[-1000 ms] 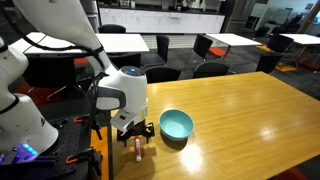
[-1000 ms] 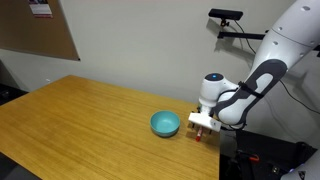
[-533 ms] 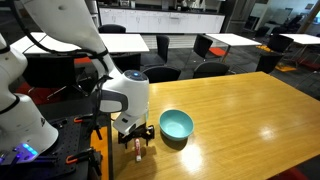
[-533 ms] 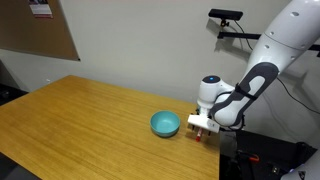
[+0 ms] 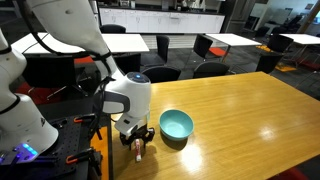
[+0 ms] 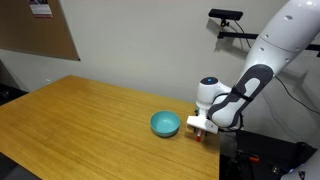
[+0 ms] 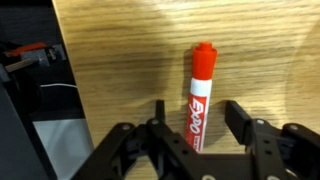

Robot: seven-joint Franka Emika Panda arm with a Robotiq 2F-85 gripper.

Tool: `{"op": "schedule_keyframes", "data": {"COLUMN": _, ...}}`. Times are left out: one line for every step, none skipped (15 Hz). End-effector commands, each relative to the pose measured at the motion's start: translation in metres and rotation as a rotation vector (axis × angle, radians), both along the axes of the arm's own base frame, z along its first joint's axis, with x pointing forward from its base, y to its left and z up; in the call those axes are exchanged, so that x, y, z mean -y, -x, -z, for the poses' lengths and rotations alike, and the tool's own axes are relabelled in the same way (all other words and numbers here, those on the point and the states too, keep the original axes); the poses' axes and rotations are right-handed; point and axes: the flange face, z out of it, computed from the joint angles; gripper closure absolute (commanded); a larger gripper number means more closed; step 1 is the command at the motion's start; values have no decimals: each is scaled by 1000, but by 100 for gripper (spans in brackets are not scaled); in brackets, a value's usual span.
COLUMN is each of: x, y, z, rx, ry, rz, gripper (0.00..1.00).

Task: Put the marker in the bowl

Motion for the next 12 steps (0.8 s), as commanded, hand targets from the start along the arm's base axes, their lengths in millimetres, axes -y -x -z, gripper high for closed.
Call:
{"op": "schedule_keyframes", "data": {"x": 2, "y": -4, "z": -2, "rx": -2, "ry": 0, "rz": -16, "gripper": 66}}
{"op": "schedule_keyframes", "data": {"x": 2, "y": -5, "z": -2, "rx": 0, "ry": 1, "rz": -18, "gripper": 74}}
{"op": "schedule_keyframes", "data": {"x": 2, "y": -6, "z": -4, "rx": 3, "ry": 4, "rz": -21, "gripper": 81}}
{"op": "schedule_keyframes", "data": {"x": 1, "y": -6, "z": -5, "rx": 5, "ry": 7, "rz": -24, "gripper": 90}}
{"op": "schedule_keyframes", "data": {"x": 0, "y": -5, "z": -7, "rx": 6, "ry": 11, "rz": -26, "gripper": 96}}
{"op": "schedule_keyframes", "data": {"x": -1, "y": -4, "z": -10, "rx": 11, "ry": 17, "rz": -31, "gripper": 100}}
{"op": "schedule_keyframes", "data": {"x": -2, "y": -3, "z": -12, "rx": 14, "ry": 22, "rz": -35, "gripper": 95}}
{"op": "schedule_keyframes", "data": {"x": -4, "y": -2, "z": -16, "rx": 18, "ry": 31, "rz": -43, "gripper": 95}}
{"op": "schedule_keyframes", "data": {"x": -5, "y": 0, "z": -21, "rx": 23, "ry": 41, "rz": -56, "gripper": 95}}
{"op": "schedule_keyframes", "data": {"x": -7, "y": 1, "z": -26, "rx": 29, "ry": 52, "rz": -71, "gripper": 95}}
{"op": "schedule_keyframes", "data": {"x": -8, "y": 2, "z": -31, "rx": 38, "ry": 67, "rz": -92, "gripper": 95}}
{"op": "schedule_keyframes", "data": {"x": -9, "y": 3, "z": -38, "rx": 50, "ry": 82, "rz": -112, "gripper": 95}}
